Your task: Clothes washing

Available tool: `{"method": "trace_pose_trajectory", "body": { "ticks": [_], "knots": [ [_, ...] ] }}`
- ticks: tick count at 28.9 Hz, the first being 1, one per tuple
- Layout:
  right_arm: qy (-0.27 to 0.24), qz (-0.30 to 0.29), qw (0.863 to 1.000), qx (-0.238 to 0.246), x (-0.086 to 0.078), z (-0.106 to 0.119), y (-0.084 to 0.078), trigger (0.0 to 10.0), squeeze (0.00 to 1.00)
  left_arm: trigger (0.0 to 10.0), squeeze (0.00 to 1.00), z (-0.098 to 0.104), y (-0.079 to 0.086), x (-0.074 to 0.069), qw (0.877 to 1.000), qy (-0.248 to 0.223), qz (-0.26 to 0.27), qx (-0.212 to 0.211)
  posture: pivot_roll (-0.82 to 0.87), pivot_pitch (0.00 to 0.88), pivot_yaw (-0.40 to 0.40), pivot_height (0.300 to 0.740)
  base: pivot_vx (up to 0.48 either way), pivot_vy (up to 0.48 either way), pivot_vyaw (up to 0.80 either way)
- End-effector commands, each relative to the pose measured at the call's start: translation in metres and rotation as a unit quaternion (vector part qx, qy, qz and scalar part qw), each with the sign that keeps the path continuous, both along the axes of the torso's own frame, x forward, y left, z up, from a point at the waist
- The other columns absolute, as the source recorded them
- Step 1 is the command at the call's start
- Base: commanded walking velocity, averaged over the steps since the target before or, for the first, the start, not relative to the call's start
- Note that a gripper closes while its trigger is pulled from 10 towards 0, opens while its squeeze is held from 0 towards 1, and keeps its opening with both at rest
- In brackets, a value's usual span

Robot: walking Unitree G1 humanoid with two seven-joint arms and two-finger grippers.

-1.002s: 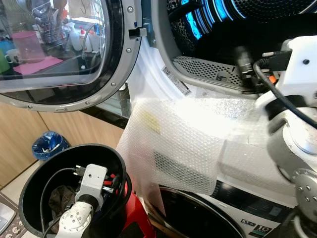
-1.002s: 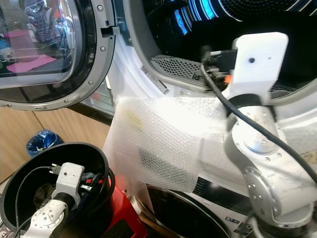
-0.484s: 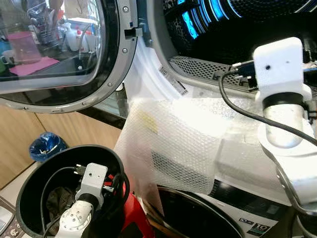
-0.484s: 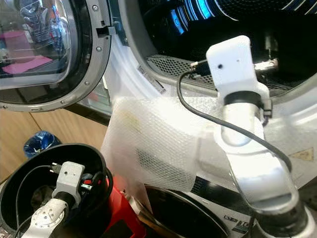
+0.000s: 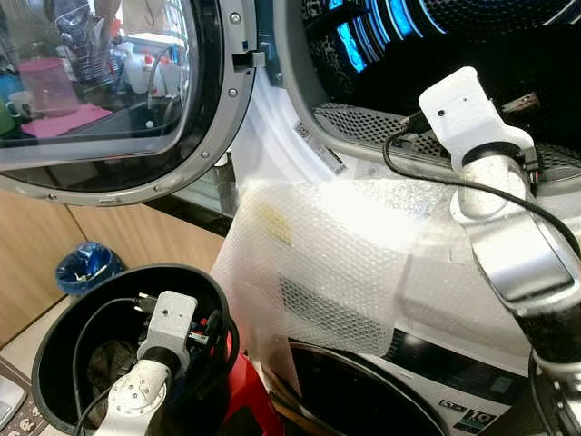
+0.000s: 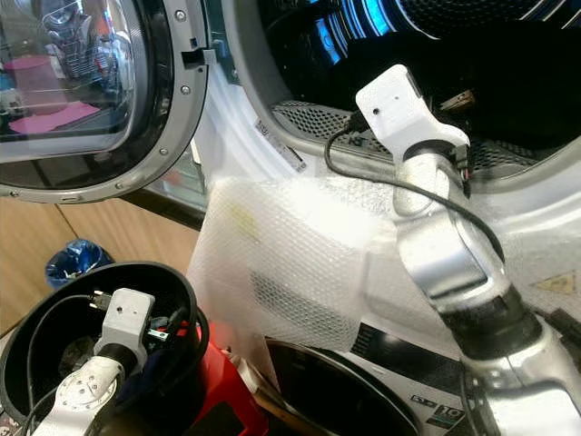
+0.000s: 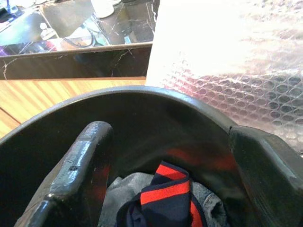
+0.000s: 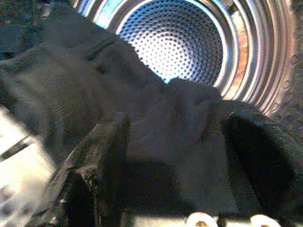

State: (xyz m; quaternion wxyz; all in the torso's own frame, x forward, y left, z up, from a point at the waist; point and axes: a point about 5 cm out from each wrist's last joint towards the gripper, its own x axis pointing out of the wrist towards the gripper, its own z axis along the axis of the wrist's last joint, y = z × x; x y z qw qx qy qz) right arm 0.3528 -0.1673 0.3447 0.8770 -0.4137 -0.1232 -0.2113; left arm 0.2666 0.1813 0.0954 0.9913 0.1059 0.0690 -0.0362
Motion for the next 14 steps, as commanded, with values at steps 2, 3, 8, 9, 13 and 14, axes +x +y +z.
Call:
{"method": "trace_pose_trajectory", "body": {
  "ticks": [2,3,8,9,13,14],
  "knots": [
    [-0.014,-0.026,0.999,0.032,0.021,0.022,-0.017,10.0,0.00,10.0,0.00,0.008,0.001,0.003,1.000,-0.002,-0.004,0.004,0.01,0.073,0.018,0.740,0.000,0.000,0.00],
    [-0.015,-0.028,0.999,0.039,0.023,0.023,-0.019,10.0,0.00,10.0,0.00,0.008,0.001,0.003,1.000,-0.001,-0.005,0.003,0.01,0.073,0.018,0.740,0.000,0.000,0.00],
    [0.034,0.076,0.970,0.229,0.044,0.015,-0.009,10.0,0.00,10.0,0.00,0.010,0.000,0.004,1.000,0.002,-0.012,0.002,0.01,0.067,0.021,0.740,0.000,0.000,0.00],
    [0.040,0.092,0.963,0.252,0.047,0.015,-0.006,10.0,0.00,10.0,0.00,0.011,0.000,0.004,1.000,0.002,-0.014,0.003,0.01,0.067,0.021,0.740,0.000,0.000,0.00],
    [0.070,0.177,0.912,0.363,0.063,0.019,0.015,10.0,0.00,10.0,0.00,0.014,0.001,0.007,1.000,0.003,-0.019,0.006,0.02,0.068,0.025,0.740,0.000,0.000,0.00],
    [0.070,0.177,0.912,0.363,0.063,0.019,0.015,10.0,0.00,10.0,0.00,0.014,0.001,0.007,1.000,0.003,-0.019,0.006,0.02,0.068,0.025,0.740,0.000,0.000,0.00]
  ]
}}
